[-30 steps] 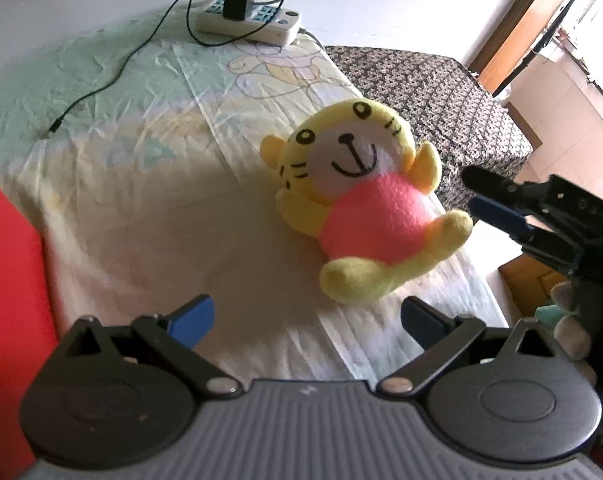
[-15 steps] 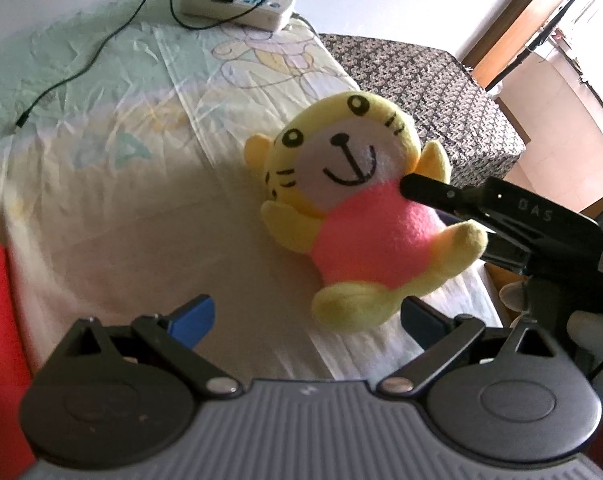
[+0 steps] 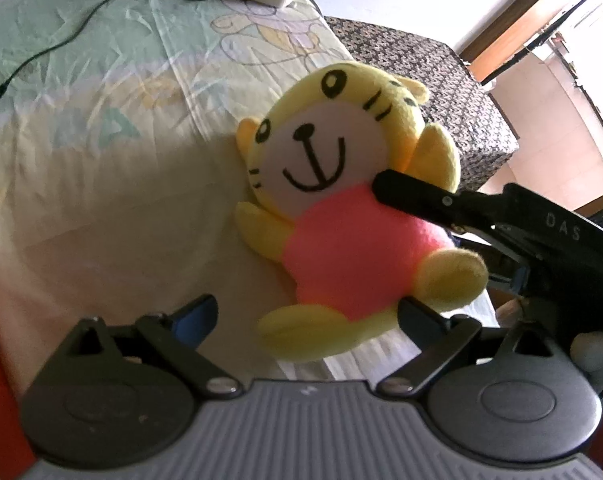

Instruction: Organize objects

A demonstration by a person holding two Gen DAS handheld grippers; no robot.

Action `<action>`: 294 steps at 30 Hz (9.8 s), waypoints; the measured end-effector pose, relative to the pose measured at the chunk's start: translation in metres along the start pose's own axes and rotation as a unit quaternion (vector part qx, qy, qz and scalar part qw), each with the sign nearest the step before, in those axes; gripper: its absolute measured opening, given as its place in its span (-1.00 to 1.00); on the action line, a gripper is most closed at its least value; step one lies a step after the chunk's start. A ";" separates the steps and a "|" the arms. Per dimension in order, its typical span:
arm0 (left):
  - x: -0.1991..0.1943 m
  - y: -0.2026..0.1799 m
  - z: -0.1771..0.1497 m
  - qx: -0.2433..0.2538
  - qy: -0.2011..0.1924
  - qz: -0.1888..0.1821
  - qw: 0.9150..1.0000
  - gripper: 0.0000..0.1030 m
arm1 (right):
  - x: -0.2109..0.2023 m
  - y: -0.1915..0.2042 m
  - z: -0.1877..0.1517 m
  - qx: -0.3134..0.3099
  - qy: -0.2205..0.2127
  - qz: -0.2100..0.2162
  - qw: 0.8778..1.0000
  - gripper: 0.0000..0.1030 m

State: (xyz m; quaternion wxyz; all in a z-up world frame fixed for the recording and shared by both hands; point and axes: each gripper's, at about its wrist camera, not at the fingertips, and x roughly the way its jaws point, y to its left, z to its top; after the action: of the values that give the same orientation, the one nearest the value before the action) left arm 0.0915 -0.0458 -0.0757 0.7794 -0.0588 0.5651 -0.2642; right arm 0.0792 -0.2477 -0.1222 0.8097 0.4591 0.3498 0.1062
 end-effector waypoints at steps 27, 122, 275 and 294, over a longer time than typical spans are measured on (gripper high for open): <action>-0.066 -0.029 -0.077 0.063 -0.028 -0.034 0.997 0.87 | -0.042 0.027 -0.069 0.000 0.057 0.054 0.997 -0.16; -0.287 0.288 -0.154 -0.033 -0.233 0.062 0.970 0.90 | 0.099 0.243 -0.170 -0.214 0.042 0.082 0.972 -0.18; -0.272 0.289 -0.119 -0.086 -0.094 0.353 0.927 0.99 | 0.109 0.310 -0.196 -0.349 0.121 -0.167 0.914 0.61; -0.268 0.295 -0.120 -0.086 -0.099 0.335 0.933 0.99 | 0.123 0.307 -0.200 -0.353 0.142 -0.160 0.911 0.62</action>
State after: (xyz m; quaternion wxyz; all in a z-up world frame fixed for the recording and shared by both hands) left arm 0.0245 0.3590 -0.0056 0.8664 0.0412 0.4928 0.0691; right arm 0.0819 0.1173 0.0044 0.8667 0.0616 0.4697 0.1561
